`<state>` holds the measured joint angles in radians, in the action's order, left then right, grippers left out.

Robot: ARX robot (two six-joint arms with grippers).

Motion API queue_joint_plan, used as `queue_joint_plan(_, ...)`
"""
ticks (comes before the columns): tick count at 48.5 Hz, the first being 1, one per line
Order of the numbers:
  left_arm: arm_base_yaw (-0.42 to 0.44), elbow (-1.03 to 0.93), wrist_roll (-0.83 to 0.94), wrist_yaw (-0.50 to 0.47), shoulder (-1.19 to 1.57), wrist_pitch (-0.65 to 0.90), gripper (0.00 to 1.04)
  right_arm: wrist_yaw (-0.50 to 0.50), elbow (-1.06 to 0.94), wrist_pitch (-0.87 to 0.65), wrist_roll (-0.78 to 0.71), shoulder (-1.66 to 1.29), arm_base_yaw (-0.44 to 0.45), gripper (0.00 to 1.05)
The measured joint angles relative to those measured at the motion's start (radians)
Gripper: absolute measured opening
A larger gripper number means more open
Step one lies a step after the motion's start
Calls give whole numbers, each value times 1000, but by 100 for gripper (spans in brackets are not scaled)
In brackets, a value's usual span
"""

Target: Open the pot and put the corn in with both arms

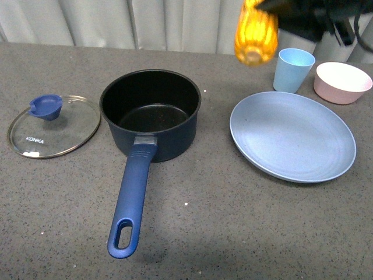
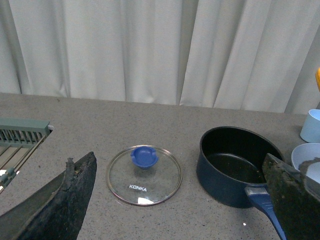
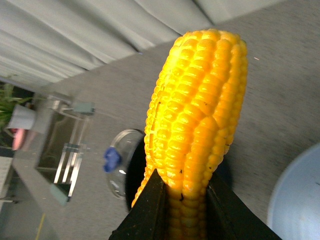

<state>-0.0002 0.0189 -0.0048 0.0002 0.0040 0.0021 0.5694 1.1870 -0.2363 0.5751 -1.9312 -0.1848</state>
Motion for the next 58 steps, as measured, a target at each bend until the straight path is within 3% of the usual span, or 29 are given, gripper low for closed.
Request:
queue_joint_plan(16, 0, 0, 0, 0, 0, 0, 98, 26, 190, 84, 131, -164, -171, 12)
queue_joint_plan(24, 0, 0, 0, 0, 0, 0, 98, -16, 231, 98, 146, -219, -195, 12)
queue_joint_plan(55, 0, 0, 0, 0, 0, 0, 98, -22, 292, 158, 145, -296, -240, 12)
queue_joint_plan(58, 0, 0, 0, 0, 0, 0, 98, -22, 293, 158, 148, -304, -243, 24)
